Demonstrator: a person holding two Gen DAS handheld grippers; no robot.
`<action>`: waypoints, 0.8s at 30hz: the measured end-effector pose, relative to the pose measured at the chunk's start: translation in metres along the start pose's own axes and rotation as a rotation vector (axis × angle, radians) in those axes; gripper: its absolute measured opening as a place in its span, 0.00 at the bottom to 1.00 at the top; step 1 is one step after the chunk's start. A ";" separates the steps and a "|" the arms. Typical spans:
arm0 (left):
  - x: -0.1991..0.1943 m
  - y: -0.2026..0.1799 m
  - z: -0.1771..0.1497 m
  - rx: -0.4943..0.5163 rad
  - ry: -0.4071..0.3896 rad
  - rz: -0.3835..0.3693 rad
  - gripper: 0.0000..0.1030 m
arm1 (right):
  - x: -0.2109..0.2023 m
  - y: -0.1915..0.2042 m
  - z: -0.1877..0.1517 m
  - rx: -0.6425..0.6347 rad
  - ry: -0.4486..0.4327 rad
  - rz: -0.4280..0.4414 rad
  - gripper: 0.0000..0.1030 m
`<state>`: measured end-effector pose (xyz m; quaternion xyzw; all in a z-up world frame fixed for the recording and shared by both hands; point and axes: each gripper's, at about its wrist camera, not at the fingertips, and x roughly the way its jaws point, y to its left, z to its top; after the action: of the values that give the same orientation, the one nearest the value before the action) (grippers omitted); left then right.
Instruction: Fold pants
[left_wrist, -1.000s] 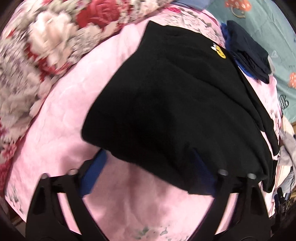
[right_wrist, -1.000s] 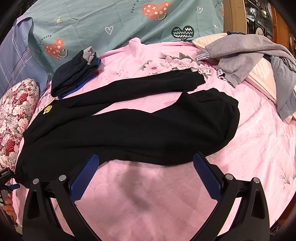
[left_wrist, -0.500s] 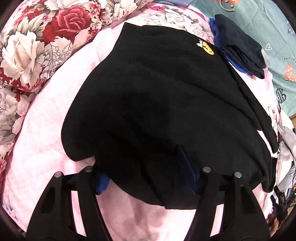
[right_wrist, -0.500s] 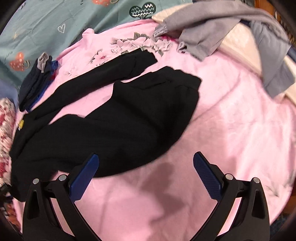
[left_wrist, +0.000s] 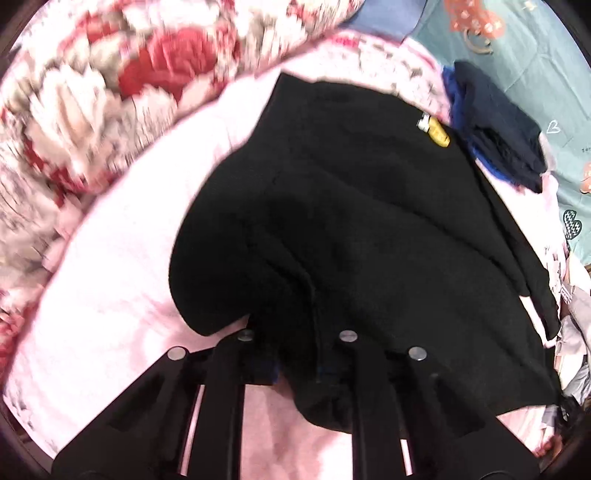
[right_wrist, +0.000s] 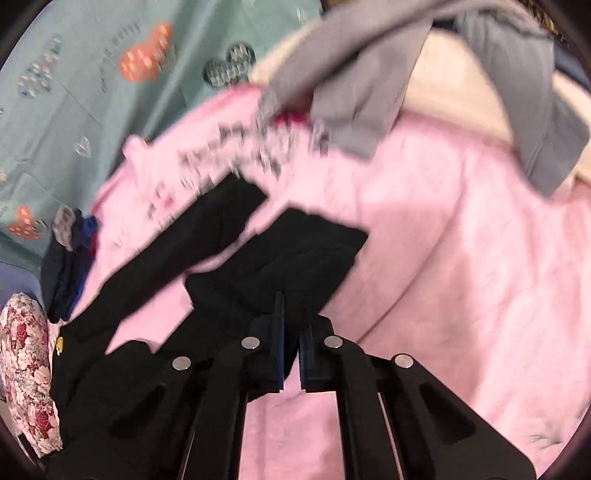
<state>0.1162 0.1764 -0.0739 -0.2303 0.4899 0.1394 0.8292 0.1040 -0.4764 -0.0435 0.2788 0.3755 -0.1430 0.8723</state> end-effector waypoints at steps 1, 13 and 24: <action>-0.006 -0.001 0.000 0.022 -0.024 0.011 0.12 | -0.012 -0.003 0.000 -0.004 -0.018 -0.002 0.05; -0.024 0.023 -0.005 -0.008 -0.024 0.028 0.13 | -0.046 -0.065 -0.020 -0.021 0.013 -0.146 0.60; -0.021 0.026 -0.012 -0.028 -0.040 0.086 0.14 | 0.057 -0.023 0.017 -0.157 0.134 -0.209 0.18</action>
<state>0.0852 0.1926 -0.0666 -0.2177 0.4805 0.1865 0.8288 0.1419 -0.5074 -0.0848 0.1781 0.4700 -0.1842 0.8447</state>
